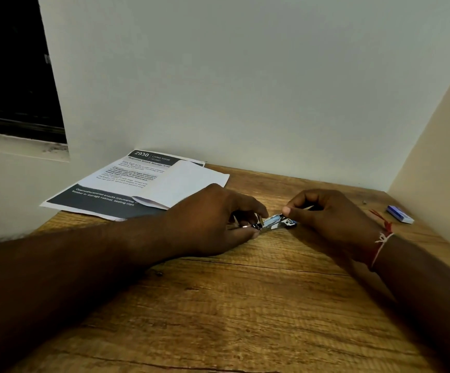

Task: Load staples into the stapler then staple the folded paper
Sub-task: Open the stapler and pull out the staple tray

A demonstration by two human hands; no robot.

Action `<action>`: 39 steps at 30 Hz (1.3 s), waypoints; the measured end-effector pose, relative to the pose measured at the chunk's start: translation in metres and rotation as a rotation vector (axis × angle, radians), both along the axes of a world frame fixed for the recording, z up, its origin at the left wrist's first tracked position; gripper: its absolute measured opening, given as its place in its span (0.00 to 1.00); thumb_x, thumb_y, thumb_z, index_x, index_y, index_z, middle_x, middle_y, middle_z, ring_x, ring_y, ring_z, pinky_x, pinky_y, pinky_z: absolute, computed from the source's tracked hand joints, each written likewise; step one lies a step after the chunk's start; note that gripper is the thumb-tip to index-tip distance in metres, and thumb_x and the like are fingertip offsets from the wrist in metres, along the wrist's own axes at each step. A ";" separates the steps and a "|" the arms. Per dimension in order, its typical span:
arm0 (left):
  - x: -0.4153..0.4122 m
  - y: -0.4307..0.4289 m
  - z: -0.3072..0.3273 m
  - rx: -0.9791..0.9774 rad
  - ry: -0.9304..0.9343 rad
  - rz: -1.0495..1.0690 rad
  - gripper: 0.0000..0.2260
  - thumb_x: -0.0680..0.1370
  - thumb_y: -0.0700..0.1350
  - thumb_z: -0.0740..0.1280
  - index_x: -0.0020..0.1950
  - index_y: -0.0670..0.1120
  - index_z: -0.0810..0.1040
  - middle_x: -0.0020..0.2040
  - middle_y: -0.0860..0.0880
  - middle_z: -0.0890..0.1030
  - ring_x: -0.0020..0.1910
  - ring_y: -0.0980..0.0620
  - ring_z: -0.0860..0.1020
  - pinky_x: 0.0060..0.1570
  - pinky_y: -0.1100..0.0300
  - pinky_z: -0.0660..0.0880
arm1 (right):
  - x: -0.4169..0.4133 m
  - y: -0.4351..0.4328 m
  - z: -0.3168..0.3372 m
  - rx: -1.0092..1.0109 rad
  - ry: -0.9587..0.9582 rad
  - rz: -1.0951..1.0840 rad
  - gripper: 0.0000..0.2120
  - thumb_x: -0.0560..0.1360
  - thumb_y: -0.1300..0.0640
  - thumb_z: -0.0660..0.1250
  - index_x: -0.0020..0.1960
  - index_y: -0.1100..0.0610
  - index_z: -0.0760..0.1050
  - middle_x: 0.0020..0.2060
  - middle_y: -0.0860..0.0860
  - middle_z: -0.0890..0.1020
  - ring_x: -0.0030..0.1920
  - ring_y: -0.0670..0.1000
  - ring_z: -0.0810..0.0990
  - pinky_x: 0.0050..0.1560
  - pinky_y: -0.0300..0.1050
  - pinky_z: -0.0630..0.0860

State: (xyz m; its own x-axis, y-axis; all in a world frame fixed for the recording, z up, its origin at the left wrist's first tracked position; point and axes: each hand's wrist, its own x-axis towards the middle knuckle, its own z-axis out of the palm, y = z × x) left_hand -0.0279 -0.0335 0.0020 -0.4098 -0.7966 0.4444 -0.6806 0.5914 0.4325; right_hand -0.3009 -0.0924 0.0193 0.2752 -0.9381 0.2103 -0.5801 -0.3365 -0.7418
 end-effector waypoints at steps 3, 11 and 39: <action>-0.001 0.000 0.000 -0.005 -0.002 -0.001 0.17 0.81 0.51 0.78 0.70 0.60 0.86 0.55 0.60 0.90 0.51 0.67 0.85 0.53 0.71 0.80 | -0.001 0.000 0.002 0.034 0.048 0.008 0.07 0.77 0.48 0.80 0.43 0.49 0.89 0.40 0.47 0.90 0.38 0.43 0.84 0.41 0.42 0.78; 0.001 -0.003 -0.004 0.011 0.004 0.019 0.15 0.80 0.50 0.81 0.66 0.61 0.85 0.51 0.62 0.89 0.52 0.66 0.86 0.56 0.64 0.83 | -0.002 0.007 0.003 0.021 0.168 0.152 0.02 0.78 0.49 0.79 0.51 0.44 0.89 0.43 0.40 0.89 0.40 0.35 0.83 0.38 0.26 0.75; 0.004 -0.009 -0.007 0.275 0.286 0.077 0.10 0.80 0.53 0.81 0.60 0.55 0.87 0.52 0.56 0.90 0.53 0.57 0.88 0.57 0.61 0.84 | 0.011 0.023 0.006 0.278 -0.311 0.186 0.08 0.77 0.69 0.75 0.56 0.67 0.88 0.42 0.67 0.88 0.36 0.56 0.86 0.41 0.43 0.87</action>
State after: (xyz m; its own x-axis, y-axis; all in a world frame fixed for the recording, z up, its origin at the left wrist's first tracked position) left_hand -0.0241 -0.0424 -0.0055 -0.2344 -0.9253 0.2983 -0.5476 0.3792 0.7459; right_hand -0.2901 -0.0698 0.0249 0.4079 -0.9112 0.0572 -0.2639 -0.1776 -0.9481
